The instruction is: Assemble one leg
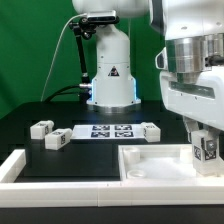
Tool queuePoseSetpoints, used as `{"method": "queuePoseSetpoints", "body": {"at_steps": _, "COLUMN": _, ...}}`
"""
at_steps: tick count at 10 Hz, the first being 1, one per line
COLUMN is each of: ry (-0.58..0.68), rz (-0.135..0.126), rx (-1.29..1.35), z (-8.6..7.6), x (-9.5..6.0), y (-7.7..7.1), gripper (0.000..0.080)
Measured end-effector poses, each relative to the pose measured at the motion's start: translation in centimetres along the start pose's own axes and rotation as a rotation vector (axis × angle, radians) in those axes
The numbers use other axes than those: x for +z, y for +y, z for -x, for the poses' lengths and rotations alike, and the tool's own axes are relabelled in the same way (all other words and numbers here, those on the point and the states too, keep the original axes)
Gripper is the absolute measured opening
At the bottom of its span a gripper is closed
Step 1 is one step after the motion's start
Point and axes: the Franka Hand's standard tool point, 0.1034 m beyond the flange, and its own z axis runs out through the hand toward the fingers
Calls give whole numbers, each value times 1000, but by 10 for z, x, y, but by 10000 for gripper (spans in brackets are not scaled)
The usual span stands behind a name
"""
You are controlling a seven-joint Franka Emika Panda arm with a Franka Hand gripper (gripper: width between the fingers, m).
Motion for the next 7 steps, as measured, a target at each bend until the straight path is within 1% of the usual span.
{"method": "queuePoseSetpoints", "body": {"at_steps": 2, "ry": 1, "rz": 2, "rx": 146, "z": 0, "x": 0, "y": 0, "gripper": 290}}
{"method": "queuePoseSetpoints", "body": {"at_steps": 4, "ry": 0, "rz": 3, "rx": 171, "z": 1, "x": 0, "y": 1, "gripper": 290}}
{"method": "queuePoseSetpoints", "body": {"at_steps": 5, "ry": 0, "rz": 3, "rx": 163, "z": 1, "x": 1, "y": 1, "gripper": 446}}
{"method": "queuePoseSetpoints", "body": {"at_steps": 6, "ry": 0, "rz": 3, "rx": 117, "z": 1, "x": 1, "y": 1, "gripper": 577}}
{"method": "queuePoseSetpoints", "body": {"at_steps": 7, "ry": -1, "rz": 14, "rx": 41, "z": 2, "x": 0, "y": 1, "gripper": 577}}
